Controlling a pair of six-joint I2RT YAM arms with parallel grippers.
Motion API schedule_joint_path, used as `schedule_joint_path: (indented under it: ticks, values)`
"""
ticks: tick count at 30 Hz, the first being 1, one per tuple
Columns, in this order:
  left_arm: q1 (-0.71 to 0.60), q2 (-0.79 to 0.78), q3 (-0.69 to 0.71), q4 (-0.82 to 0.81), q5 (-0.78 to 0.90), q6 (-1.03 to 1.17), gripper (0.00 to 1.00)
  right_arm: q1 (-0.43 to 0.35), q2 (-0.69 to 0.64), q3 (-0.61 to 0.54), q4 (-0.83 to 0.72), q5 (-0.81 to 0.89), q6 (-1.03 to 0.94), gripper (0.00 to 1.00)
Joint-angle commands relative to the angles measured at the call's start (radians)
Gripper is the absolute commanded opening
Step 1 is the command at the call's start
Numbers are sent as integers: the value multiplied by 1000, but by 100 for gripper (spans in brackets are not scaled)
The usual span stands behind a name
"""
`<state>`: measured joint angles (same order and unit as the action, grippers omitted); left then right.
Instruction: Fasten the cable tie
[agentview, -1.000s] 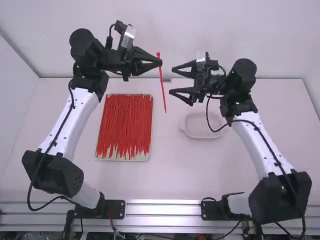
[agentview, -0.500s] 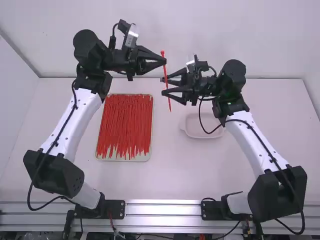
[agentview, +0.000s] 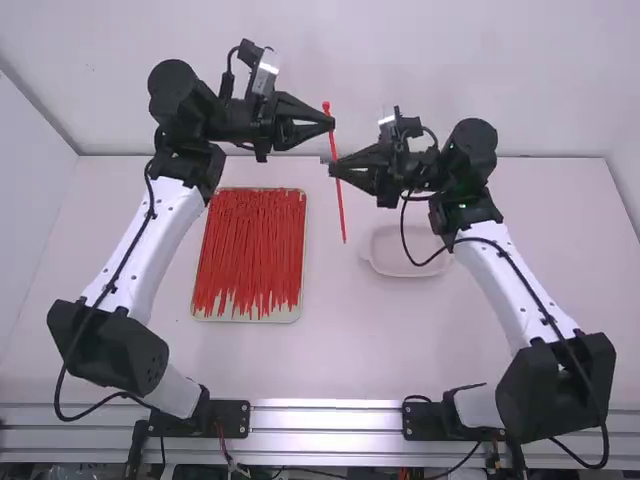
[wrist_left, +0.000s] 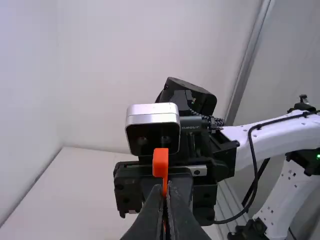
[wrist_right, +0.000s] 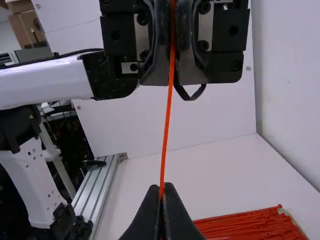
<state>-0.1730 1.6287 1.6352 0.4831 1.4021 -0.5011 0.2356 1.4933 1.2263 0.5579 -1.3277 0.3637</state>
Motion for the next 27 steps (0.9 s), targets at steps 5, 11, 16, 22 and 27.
schedule_joint_path:
  ticks: [5, 11, 16, 22, 27]
  values:
    - [10, -2, -1, -11, -53, -4, 21, 0, 5, 18, 5, -10, 6, 0]
    - [9, -2, -1, 69, -122, -70, 64, 0, 5, 18, 39, 39, 7, 0]
    - [9, -2, -1, 190, -140, -140, 58, 1, 5, 18, 114, 75, 59, 0]
    - [-6, -2, -1, 203, -143, -142, 49, 27, 5, 18, 169, 126, 58, 0]
    - [-6, -2, -1, 206, -156, -141, 38, 26, 5, 18, 169, 133, 55, 0]
